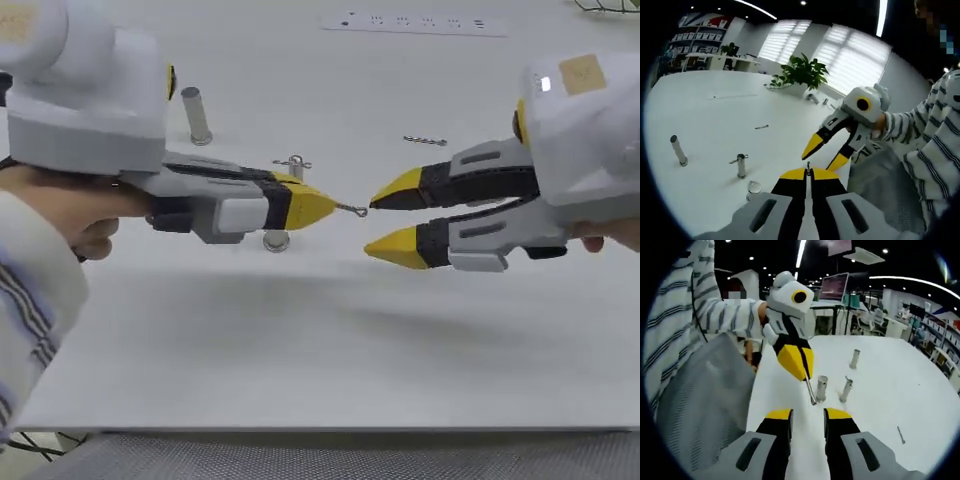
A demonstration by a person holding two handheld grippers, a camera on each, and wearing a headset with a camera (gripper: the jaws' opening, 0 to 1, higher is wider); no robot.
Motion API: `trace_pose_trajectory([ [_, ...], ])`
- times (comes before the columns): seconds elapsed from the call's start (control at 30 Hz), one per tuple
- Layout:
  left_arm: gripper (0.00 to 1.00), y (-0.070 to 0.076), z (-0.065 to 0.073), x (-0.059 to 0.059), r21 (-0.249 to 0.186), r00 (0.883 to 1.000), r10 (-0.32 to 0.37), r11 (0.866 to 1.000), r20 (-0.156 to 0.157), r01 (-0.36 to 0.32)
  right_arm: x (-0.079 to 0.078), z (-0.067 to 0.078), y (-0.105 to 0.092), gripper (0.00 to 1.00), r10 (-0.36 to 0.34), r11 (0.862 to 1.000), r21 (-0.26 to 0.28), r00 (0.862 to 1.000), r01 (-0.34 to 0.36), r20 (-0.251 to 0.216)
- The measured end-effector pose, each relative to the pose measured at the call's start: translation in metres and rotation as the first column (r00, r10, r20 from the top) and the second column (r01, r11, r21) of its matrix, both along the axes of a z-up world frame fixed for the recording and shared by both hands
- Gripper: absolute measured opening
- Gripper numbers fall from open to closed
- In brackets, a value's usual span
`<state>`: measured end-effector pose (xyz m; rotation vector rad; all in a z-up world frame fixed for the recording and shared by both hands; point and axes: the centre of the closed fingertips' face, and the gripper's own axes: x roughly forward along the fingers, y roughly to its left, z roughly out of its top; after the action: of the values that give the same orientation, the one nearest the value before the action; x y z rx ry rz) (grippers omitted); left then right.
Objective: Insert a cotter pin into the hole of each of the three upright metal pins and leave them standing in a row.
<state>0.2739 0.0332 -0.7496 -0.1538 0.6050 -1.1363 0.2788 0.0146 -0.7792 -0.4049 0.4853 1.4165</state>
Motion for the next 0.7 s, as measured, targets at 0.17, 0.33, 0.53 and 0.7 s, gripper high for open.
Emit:
trace_pose_trajectory([
  [0.17, 0.00, 0.005, -0.007, -0.007, 0.075, 0.992, -0.098, 0.993, 0.078, 0.092, -0.006, 0.003, 0.005, 0.26, -0.012, 0.997, 0.073, 0.993, 0.020, -0.113],
  [0.33, 0.00, 0.003, -0.004, -0.011, 0.074, 0.980, -0.152, 0.987, 0.130, 0.144, -0.016, 0.005, 0.009, 0.21, 0.025, 0.996, 0.090, 0.989, -0.012, -0.145],
  [0.53, 0.00, 0.000, -0.003, -0.015, 0.081, 0.968, -0.196, 0.979, 0.156, 0.185, -0.025, 0.005, 0.013, 0.13, 0.058, 0.995, 0.089, 0.988, -0.046, -0.145],
  [0.7, 0.00, -0.002, -0.002, -0.018, 0.068, 0.963, -0.214, 0.976, 0.163, 0.206, -0.028, 0.003, 0.013, 0.06, 0.078, 0.994, 0.083, 0.987, -0.067, -0.138],
])
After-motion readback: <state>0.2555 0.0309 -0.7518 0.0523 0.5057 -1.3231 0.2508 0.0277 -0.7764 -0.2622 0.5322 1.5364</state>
